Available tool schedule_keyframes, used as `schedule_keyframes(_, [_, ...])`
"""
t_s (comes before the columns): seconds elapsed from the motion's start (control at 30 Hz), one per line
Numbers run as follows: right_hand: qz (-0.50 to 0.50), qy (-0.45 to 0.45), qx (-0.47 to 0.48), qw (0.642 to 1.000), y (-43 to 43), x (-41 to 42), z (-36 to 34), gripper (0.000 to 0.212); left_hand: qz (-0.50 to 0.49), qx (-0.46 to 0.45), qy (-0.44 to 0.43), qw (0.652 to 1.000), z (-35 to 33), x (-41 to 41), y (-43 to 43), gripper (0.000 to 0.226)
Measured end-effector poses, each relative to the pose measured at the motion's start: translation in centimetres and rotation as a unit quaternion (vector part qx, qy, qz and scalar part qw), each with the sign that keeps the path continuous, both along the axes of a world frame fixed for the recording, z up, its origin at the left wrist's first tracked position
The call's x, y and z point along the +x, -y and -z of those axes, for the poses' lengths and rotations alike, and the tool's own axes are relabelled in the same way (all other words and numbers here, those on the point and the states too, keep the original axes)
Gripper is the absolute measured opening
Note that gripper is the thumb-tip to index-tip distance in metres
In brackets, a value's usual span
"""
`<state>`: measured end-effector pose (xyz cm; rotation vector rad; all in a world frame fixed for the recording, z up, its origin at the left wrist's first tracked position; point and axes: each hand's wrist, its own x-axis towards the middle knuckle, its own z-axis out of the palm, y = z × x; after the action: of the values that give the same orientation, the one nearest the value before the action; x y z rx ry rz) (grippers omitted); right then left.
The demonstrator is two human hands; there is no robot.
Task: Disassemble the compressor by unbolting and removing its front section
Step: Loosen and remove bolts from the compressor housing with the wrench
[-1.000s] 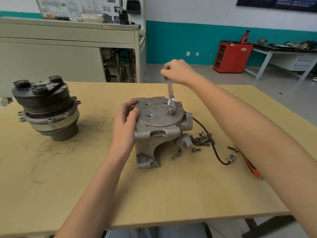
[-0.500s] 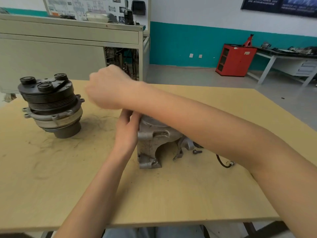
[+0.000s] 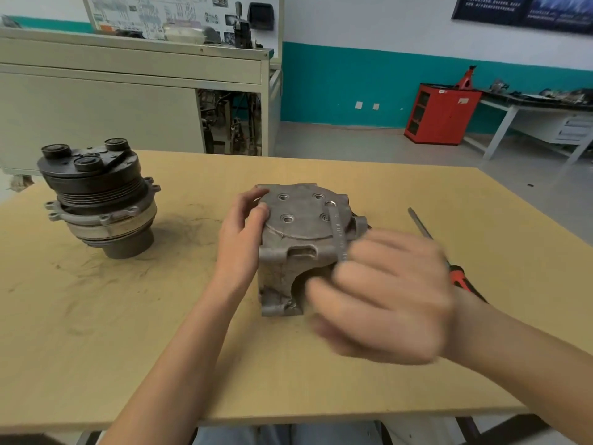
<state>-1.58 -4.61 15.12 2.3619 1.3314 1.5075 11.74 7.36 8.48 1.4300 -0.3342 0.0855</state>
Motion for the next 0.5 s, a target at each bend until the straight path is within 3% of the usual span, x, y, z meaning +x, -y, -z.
schedule_keyframes(0.13, [0.059,0.015,0.114,0.992,5.2,-1.9,1.7,0.027,-0.01,0.007,-0.013,1.0,0.0,0.0,0.0,0.026])
schedule_keyframes(0.3, [0.157,-0.013,0.294,0.943,9.6,-2.0,3.3,0.047,-0.006,0.012,-0.017,1.0,-0.4,-0.3,0.0,0.026])
schedule_keyframes(0.5, [0.191,-0.078,0.442,0.873,13.3,1.5,3.5,0.034,-0.005,0.005,-0.015,1.0,-0.2,-0.2,0.0,0.028])
